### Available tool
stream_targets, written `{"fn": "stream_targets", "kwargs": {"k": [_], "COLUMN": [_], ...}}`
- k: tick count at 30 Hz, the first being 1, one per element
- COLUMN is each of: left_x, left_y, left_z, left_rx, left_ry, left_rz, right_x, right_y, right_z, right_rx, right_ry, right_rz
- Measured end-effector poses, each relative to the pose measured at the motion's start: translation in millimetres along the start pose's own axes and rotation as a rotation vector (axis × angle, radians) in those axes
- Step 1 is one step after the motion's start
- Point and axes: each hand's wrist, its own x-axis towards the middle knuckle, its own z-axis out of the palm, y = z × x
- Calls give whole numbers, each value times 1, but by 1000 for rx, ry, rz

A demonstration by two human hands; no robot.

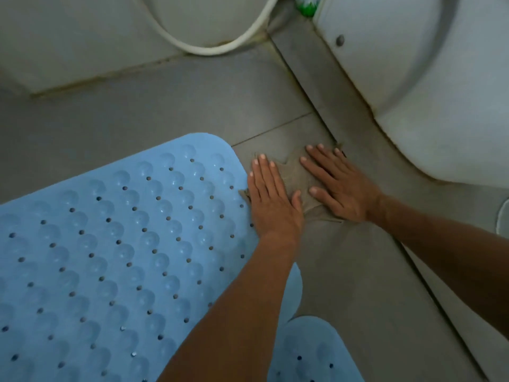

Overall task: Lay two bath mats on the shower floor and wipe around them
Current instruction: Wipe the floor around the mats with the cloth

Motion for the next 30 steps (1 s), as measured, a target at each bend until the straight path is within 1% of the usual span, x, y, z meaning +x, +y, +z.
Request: {"fn": "stream_targets", "kwargs": {"k": [7,11,15,23,26,30], "left_x": [-110,-156,-158,-154,-154,-152], "left_y": [36,49,48,48,48,49], "left_z": [23,35,37,40,42,38], "left_rx": [-23,-56,-16,42,74,89], "left_ry": [-59,-64,-61,-81,-59,-109], "left_rz": [53,108,118,154,154,149], "right_x": [-132,-177,-180,-183,-184,-181], "right_y": [-24,-30,-29,-25,-23,-21], "right_z": [36,50,52,60,63,69], "right_rx": [15,24,49,81,104,117], "right_ry": [-12,11,83,161,151,149], "right_rz": [87,90,70,45,42,46]}}
